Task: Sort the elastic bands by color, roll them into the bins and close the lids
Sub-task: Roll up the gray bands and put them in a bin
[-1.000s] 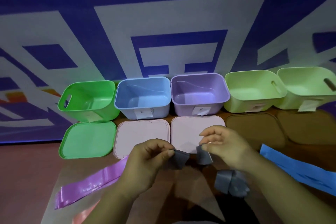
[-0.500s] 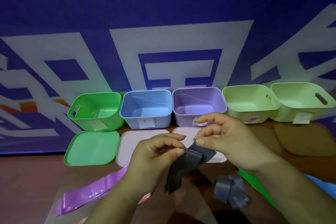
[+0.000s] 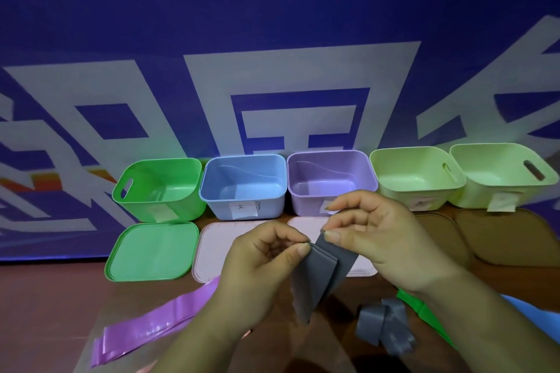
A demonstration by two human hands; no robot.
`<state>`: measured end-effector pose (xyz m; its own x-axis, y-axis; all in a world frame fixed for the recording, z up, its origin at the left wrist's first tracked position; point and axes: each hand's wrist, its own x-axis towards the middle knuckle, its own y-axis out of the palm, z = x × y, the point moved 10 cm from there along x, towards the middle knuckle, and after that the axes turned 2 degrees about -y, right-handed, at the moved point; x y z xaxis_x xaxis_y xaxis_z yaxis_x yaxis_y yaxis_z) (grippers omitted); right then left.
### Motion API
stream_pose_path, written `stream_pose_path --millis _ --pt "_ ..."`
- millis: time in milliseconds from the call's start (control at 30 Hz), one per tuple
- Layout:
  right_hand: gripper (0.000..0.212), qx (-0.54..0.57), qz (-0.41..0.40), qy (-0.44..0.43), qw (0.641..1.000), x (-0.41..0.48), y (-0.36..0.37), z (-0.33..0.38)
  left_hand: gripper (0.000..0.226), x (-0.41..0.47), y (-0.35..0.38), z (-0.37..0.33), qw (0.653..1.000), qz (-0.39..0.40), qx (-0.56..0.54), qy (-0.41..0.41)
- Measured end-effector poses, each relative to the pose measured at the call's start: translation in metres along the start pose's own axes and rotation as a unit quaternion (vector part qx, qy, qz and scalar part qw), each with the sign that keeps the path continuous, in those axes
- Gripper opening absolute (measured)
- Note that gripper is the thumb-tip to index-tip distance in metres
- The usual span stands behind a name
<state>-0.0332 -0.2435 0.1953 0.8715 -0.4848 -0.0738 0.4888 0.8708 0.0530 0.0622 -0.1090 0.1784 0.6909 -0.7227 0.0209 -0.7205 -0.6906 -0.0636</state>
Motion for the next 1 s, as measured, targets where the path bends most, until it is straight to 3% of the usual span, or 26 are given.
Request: stream_pose_path --millis 267,467,633,767,1000 --pt "0.031 -0.005 -0.024 0.001 1.000 -0.002 -0.006 -0.007 0.026 0.001 -0.006 0.002 0.999 -0.052 -0.012 -0.006" --pt "0.031 0.006 -0.097 -0.027 0.995 -0.003 -0.016 -0.004 0.021 0.002 -0.009 -0.005 0.997 -0.067 -0.024 0.005" --pt "0.028 0.026 -0.143 -0.054 0.988 -0.004 -0.021 0.003 0.025 0.004 -0.018 -0.020 0.993 -0.086 0.025 0.070" --pt "0.025 0.020 -0.147 -0.051 0.988 -0.002 -0.019 0.007 0.016 0.003 -0.021 -0.026 0.994 -0.081 0.006 0.072" --pt "0.022 0.074 -0.115 -0.017 0.990 -0.004 -0.004 0.005 0.019 0.001 -0.020 -0.033 0.993 -0.091 0.023 0.073"
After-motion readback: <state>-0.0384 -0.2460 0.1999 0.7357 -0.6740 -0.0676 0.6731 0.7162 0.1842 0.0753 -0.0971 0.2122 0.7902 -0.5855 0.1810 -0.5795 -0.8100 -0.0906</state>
